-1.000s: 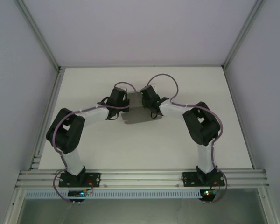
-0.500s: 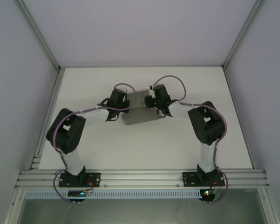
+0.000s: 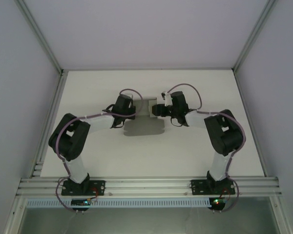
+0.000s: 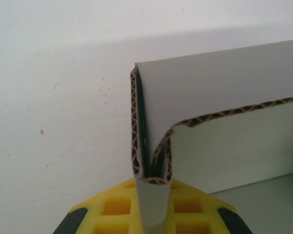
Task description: Assemble paper box
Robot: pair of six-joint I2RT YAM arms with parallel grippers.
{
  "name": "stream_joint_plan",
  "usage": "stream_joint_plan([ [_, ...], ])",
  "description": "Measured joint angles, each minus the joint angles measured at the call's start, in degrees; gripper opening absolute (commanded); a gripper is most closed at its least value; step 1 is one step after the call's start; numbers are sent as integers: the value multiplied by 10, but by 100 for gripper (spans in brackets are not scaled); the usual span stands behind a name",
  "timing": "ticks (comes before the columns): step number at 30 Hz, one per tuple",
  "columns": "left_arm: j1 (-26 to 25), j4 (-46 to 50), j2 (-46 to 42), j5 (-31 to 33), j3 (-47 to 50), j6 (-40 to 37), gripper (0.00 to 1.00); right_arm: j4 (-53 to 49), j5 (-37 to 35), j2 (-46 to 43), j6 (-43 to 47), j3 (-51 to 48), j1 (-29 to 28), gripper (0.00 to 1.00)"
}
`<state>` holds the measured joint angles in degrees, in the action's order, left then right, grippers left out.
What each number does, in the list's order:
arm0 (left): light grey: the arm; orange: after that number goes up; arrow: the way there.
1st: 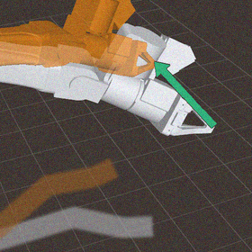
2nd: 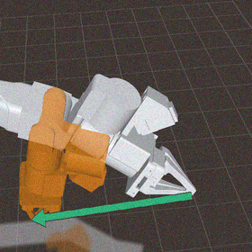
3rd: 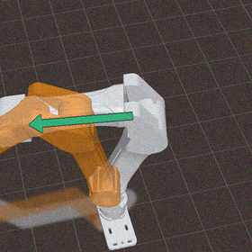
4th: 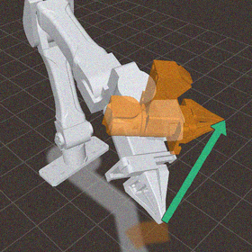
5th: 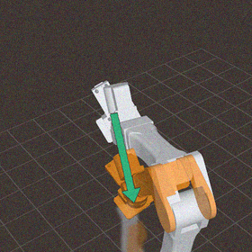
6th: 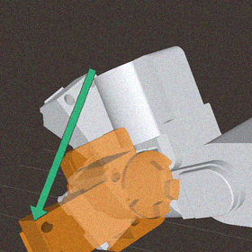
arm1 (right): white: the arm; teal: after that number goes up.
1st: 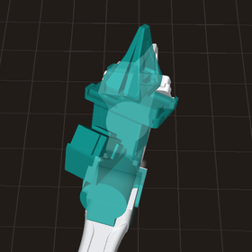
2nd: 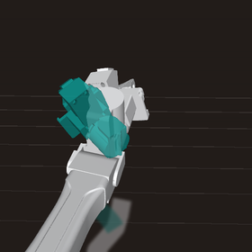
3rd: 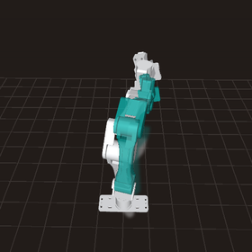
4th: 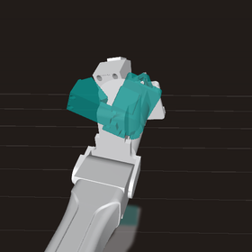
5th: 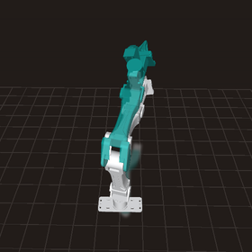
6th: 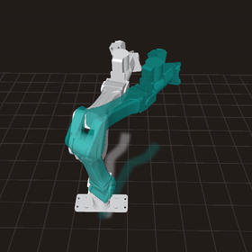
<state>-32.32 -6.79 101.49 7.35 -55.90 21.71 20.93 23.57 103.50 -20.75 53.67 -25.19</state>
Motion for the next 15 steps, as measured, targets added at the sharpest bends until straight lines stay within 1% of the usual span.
stream_joint_plan([
  [1, 0, -3, 0, 0, 0, 2, 0, -3, 5, -9, 0, -3, 1, 52],
  [3, 0, -9, 0, 0, 0, 2, 0, -14, 17, -26, -1, -9, 4, 58],
  [5, -2, -12, 0, -3, 0, 2, 0, -28, 22, -40, 2, -12, 5, 60],
  [9, -7, -19, 0, -8, 2, 1, 0, -69, 1, -76, 13, -22, 6, 65],
  [12, -8, -21, 0, -15, 3, -2, 0, -94, -24, -124, 20, -49, 14, 66],
  [15, -9, -21, 0, -20, 4, -3, 0, -115, -33, -176, 27, -73, 38, 64],
])
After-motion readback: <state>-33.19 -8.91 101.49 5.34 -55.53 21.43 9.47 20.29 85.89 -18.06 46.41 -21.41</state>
